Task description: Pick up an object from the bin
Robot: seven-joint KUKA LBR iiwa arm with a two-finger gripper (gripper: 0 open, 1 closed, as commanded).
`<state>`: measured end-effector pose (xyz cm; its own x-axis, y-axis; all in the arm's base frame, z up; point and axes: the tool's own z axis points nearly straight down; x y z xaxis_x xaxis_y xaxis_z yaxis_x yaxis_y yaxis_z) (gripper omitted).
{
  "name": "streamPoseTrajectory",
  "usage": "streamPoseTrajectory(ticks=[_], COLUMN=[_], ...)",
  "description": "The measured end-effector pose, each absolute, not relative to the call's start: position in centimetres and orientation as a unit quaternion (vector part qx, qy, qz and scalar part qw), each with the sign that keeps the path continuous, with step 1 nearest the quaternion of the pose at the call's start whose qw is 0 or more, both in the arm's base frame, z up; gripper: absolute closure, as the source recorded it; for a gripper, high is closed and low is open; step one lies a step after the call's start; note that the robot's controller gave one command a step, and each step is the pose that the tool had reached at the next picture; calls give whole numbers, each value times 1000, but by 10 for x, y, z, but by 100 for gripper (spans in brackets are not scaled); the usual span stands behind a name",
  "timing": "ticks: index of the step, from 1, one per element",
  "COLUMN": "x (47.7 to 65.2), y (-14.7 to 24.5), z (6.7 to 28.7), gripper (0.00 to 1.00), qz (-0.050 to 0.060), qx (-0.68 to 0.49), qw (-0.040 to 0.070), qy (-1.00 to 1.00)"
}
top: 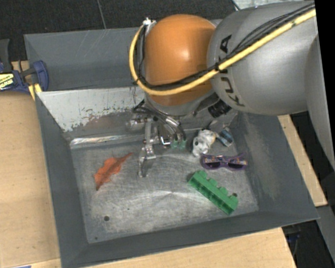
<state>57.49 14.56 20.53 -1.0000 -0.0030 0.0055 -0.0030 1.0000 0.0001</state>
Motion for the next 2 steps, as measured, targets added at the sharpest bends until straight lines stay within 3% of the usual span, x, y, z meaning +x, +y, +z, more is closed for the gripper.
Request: streamPoseTrajectory(ticks=[1, 2], x=[577, 586], y=[145, 163], z=[210, 163], gripper=[0, 0], qz=[-1, -1], qx=[0, 36], qw=[-1, -4], qy=[-1000, -999])
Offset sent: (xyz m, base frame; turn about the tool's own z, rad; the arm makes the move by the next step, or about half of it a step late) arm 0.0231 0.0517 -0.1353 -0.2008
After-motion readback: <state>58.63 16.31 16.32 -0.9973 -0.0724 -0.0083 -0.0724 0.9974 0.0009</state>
